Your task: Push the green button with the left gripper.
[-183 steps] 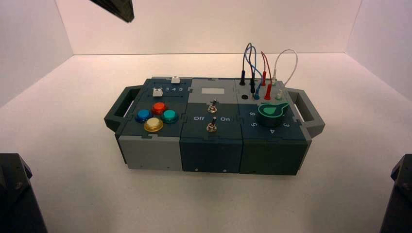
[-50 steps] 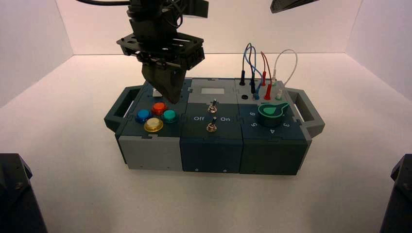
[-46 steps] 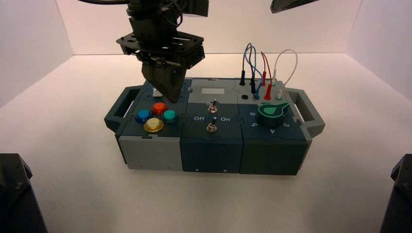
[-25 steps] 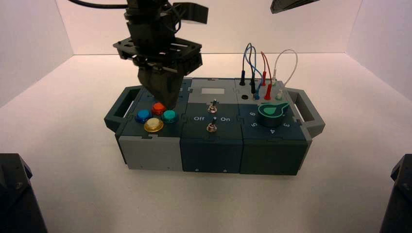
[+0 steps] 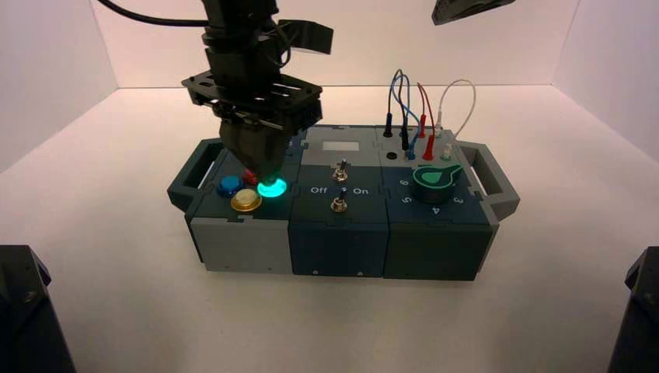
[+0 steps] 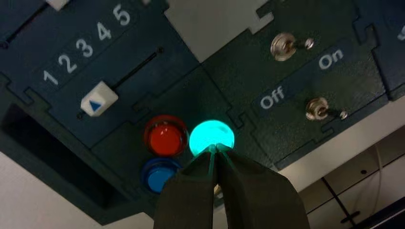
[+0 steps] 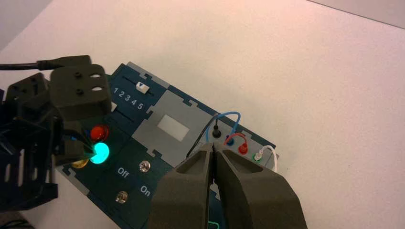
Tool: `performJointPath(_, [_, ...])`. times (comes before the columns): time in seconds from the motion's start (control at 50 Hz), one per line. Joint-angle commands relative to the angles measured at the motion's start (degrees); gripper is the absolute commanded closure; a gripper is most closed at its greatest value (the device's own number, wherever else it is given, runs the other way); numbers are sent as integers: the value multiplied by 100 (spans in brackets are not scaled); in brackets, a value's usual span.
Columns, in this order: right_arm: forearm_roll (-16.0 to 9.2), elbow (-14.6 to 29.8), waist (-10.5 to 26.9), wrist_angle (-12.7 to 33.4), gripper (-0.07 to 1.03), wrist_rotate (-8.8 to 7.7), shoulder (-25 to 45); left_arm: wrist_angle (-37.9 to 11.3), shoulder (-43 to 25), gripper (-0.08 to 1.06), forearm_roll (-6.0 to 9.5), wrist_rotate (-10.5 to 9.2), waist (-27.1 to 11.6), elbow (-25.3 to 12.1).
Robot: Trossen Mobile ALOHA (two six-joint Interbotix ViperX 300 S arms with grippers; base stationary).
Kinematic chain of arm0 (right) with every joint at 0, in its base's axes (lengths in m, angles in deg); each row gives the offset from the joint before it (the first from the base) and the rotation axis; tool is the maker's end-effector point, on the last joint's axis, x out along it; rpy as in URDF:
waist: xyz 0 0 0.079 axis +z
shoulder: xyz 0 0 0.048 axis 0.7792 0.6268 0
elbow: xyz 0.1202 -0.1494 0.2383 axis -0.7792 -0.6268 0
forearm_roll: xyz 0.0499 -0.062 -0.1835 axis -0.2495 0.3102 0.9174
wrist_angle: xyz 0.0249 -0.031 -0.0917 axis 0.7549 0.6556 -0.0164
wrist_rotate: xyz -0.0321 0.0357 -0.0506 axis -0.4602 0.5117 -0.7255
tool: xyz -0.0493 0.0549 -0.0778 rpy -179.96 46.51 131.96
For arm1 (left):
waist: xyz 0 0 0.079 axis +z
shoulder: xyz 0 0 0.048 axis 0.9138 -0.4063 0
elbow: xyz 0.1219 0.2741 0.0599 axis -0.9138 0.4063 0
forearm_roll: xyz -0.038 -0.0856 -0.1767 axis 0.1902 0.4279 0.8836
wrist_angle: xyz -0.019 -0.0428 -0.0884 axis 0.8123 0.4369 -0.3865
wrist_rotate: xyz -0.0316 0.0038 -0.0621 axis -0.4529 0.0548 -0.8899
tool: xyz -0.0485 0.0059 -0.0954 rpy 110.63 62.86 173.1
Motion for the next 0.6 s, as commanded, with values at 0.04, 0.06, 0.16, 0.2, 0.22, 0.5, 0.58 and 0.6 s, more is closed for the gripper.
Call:
performJointPath(0.04, [0,176,9,-26,99,-18,-26,35,-79,101,-18,0,-26,18])
performJointPath(0.06, [0,176,9,-26,99,-18,-26,26,-62,101,-18,0,-26,9])
performJointPath(0.16, [0,193,9,-26,99,0,-26,-35,193,101,-26,-9,-26,-62])
performJointPath(0.2, [0,193,9,-26,99,0,-26,-53,343,101,-18,-9,-26,-79])
performJointPath(0.22, [0,193,18,-26,99,0,-26,-53,387,101,-18,-18,-26,-79])
performJointPath(0.5, [-35,193,18,18,99,9,-26,-53,896,101,-18,-35,-26,-97])
performJointPath(0.58, [-35,185,18,18,99,9,-35,-53,879,101,-18,-35,-26,-114])
performJointPath(0.6, [-35,185,18,26,99,9,-35,-44,870,101,-26,-35,-26,-114])
